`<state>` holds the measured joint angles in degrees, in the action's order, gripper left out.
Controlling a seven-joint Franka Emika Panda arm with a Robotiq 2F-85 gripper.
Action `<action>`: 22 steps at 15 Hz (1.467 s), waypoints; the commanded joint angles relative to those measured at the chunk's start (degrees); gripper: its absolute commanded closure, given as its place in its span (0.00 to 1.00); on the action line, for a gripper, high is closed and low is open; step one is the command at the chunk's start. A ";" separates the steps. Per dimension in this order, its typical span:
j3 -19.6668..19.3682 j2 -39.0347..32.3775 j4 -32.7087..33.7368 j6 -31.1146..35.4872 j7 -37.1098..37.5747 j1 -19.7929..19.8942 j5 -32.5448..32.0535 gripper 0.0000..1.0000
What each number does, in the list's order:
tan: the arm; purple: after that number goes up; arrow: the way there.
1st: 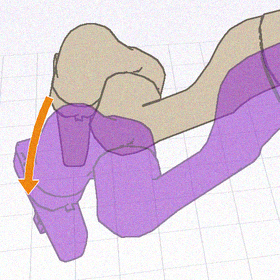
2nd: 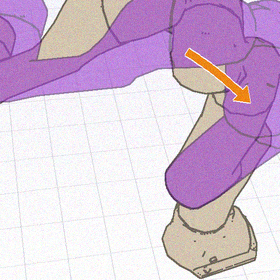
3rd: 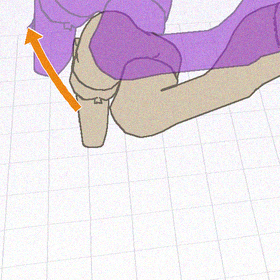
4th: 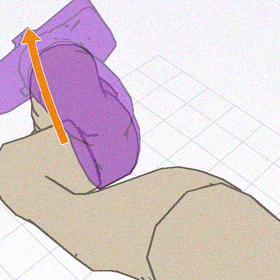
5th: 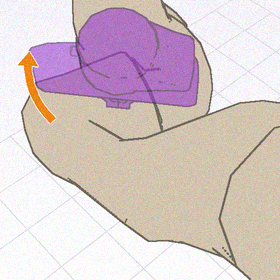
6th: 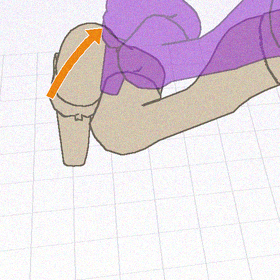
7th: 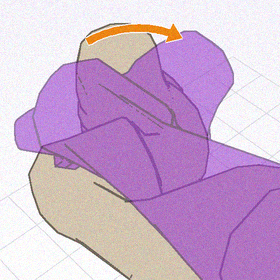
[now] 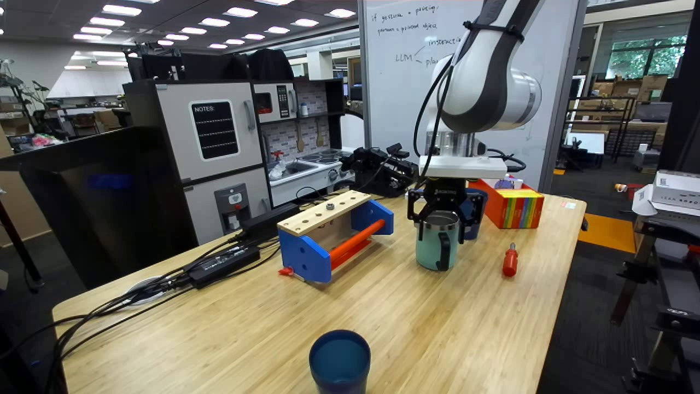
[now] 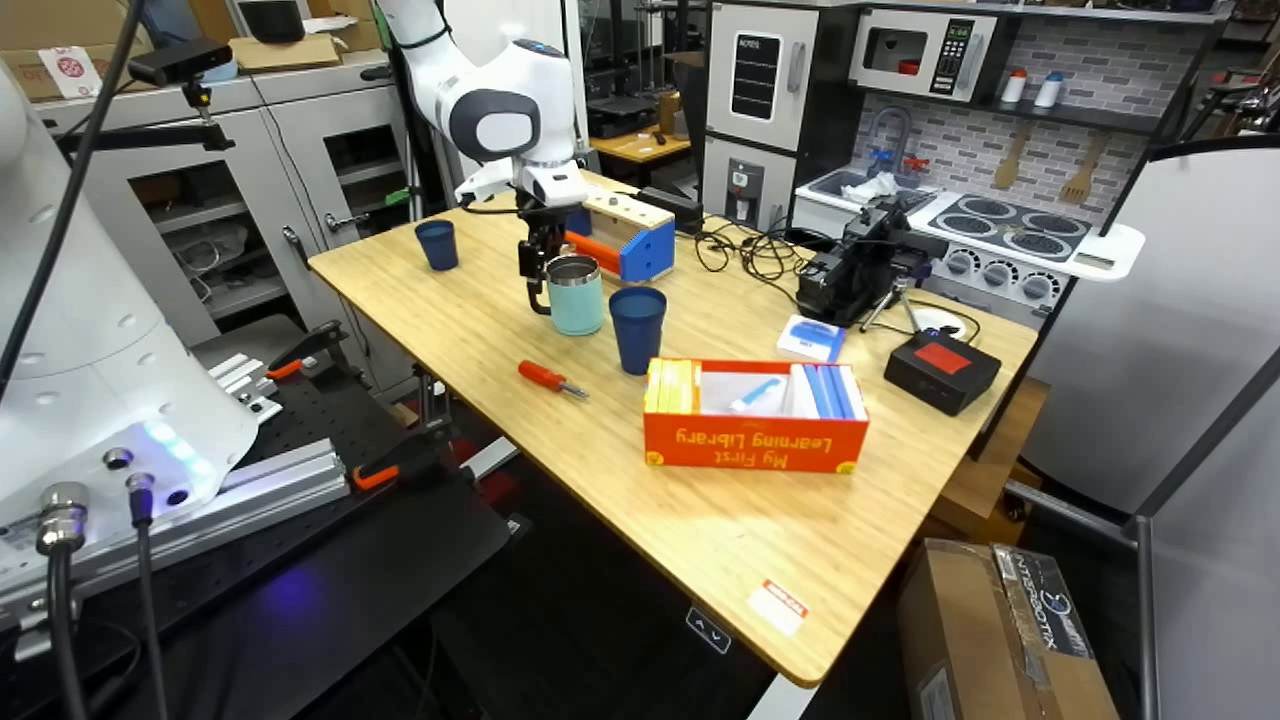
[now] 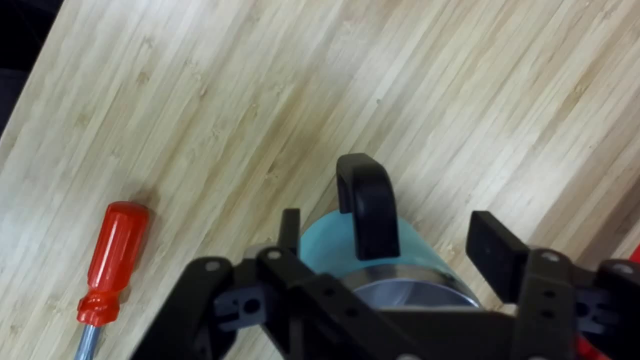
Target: Move the green thermos to the left side of the table
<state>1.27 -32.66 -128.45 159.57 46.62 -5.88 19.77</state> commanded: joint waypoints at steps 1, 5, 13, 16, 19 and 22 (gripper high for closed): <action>-0.33 -1.09 1.93 -1.34 1.37 -0.41 1.36 0.46; -0.35 -1.29 2.15 -0.98 2.94 -0.93 1.15 0.75; 0.45 -0.02 2.29 -3.67 2.11 -1.94 -0.53 0.95; 0.36 1.49 2.64 -7.32 0.94 -4.23 -3.55 0.95; -0.31 2.20 4.08 -10.49 1.53 -7.55 -7.83 0.95; 0.01 2.23 5.79 -12.51 1.11 -9.71 -11.69 0.95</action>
<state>2.04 -31.03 -123.95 150.09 48.91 -13.86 10.93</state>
